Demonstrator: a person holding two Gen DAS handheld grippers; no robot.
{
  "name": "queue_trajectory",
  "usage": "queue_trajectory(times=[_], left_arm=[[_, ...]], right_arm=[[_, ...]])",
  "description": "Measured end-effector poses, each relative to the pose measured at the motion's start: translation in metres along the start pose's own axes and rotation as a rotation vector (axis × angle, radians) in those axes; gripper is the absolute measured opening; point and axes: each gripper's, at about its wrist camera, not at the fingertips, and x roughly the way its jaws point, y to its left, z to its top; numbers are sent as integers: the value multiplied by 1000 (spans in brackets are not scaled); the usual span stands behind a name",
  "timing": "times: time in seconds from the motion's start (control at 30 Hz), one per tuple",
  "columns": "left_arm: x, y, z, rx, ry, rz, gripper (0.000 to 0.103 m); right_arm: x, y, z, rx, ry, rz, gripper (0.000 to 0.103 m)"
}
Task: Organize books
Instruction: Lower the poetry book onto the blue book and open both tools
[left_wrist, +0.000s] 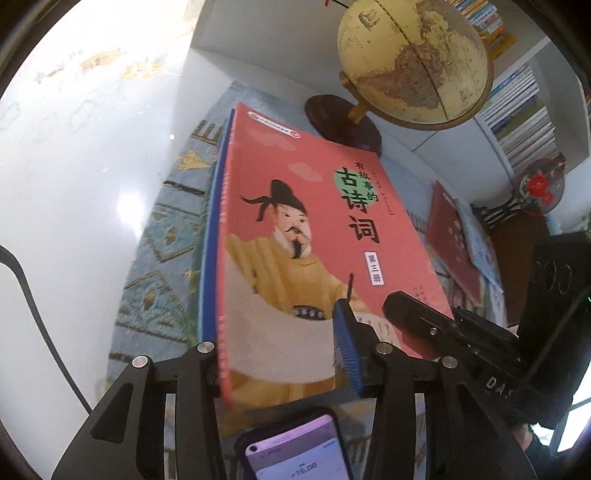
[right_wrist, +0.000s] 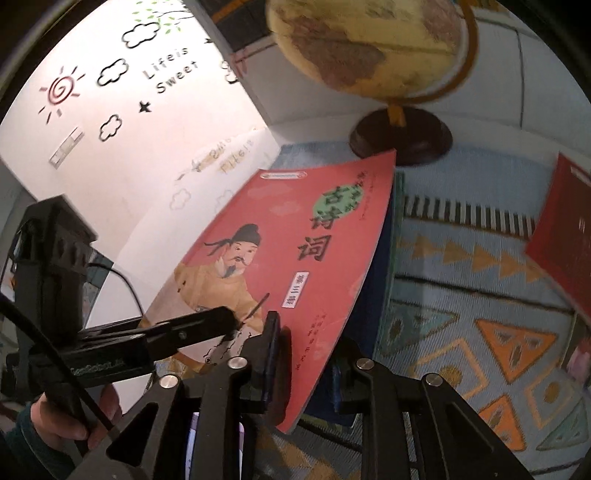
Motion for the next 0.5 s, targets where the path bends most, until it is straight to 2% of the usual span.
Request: queue_trajectory(times=[0.03, 0.17, 0.23, 0.5], left_arm=[[-1, -1, -1, 1, 1, 17, 40], [-11, -2, -11, 13, -10, 124, 41], [-17, -3, -17, 17, -12, 155, 41], [-33, -28, -40, 29, -23, 192, 41]], right_arm=[[3, -5, -1, 24, 27, -9, 37], [2, -11, -3, 22, 87, -33, 50], [-3, -13, -8, 5, 101, -64, 51], [-28, -23, -35, 14, 119, -35, 51]])
